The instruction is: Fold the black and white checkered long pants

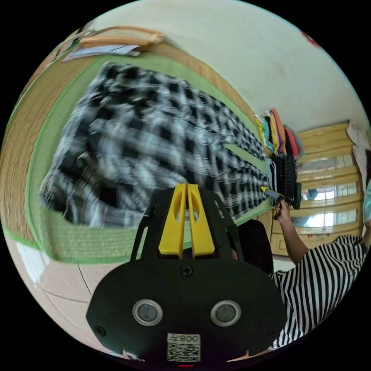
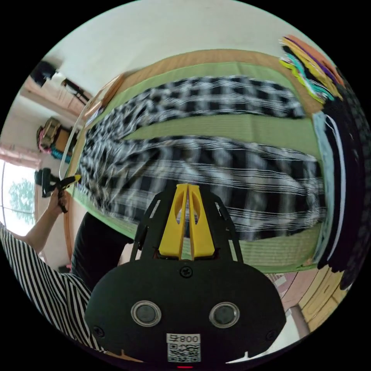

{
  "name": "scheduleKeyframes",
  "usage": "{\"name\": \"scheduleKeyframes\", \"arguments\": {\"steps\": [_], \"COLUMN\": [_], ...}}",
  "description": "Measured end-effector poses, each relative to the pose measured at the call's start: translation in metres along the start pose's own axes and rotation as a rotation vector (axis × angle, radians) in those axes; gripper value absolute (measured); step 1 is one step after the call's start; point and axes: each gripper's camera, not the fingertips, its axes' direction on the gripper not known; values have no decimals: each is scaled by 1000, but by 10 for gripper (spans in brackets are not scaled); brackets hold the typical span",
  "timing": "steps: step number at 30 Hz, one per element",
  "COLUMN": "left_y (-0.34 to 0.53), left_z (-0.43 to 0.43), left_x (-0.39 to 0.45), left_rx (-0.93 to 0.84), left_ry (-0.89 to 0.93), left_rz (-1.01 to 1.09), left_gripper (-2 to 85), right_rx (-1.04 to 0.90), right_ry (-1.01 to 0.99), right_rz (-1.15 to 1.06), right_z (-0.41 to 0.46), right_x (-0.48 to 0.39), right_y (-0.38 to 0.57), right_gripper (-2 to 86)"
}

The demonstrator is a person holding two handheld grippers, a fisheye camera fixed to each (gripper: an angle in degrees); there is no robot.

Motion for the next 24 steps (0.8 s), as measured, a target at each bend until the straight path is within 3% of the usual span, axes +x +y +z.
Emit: {"name": "scheduleKeyframes", "arguments": {"steps": [4,8,10,15,18,24], "left_y": [-58,-105,-117,-137,-147,-161], "left_z": [33,67,75,49,58,24], "left_x": [72,124,136,170,177,198], "left_rx": [-105,-208,-263,-176,-269,-176], "left_ry": [8,-47,-113,-30,-117,-121], "left_rz": [232,335,343,341,313,306], "left_gripper": [2,2,2,1,2,1], "right_rx": [93,76,83,145,88,72], "right_ry": [102,56,21,67,42,103], "right_rz": [159,243,245,223,250,193], "right_z": [-10,13,11,0,20,34], "right_x": [78,136,146,162,180,165], "right_y": [1,-2,1,23,36,65], "right_gripper": [0,0,0,0,0,0]}}
